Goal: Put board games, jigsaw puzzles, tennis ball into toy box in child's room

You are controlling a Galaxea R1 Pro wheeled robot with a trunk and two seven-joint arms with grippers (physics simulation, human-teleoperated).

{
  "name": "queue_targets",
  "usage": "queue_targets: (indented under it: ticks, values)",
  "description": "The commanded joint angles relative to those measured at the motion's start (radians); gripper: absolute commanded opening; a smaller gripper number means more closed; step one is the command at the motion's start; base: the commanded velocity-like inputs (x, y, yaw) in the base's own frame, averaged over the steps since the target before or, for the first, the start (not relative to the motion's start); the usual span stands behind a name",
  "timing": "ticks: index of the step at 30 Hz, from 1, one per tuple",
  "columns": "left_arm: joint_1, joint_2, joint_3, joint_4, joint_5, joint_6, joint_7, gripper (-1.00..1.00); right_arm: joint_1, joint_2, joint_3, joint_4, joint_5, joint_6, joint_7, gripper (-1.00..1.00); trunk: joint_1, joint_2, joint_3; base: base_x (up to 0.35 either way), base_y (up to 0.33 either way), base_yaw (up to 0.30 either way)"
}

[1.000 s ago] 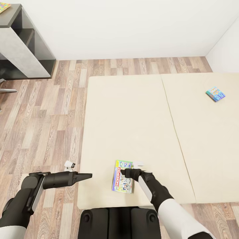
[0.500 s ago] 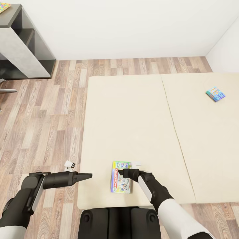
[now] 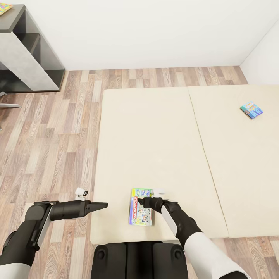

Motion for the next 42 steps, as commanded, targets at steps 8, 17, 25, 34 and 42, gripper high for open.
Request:
queue_targets:
  ticks: [8,17,25,34,42]
  values:
    - [0.0,0.0,0.0,0.0,-0.001,0.011,-0.004,1.0,0.001,-0.003,0.0,-0.002,-0.003,0.005,-0.001,1.0,0.001,-0.001,-0.001,0.0,0.0,0.0]
    - [0.0,0.0,0.001,0.0,-0.001,0.011,-0.004,1.0,0.001,-0.005,0.0,-0.002,-0.003,0.005,-0.001,1.0,0.001,-0.001,-0.004,0.0,0.0,0.0]
    - [0.0,0.0,0.0,0.0,-0.001,0.011,-0.004,1.0,0.002,-0.005,0.0,-0.003,-0.003,0.005,-0.001,1.0,0.001,-0.001,-0.009,0.0,0.0,0.0]
    - [0.0,0.0,0.0,0.0,-0.001,0.011,-0.004,1.0,0.003,-0.002,0.002,-0.007,-0.003,0.005,-0.001,1.0,0.001,-0.001,-0.01,0.0,0.0,0.0]
    - [0.0,0.0,0.0,0.0,-0.001,0.011,-0.004,1.0,0.004,-0.002,0.001,-0.007,-0.003,0.005,-0.001,1.0,0.001,-0.001,-0.017,0.0,0.0,0.0]
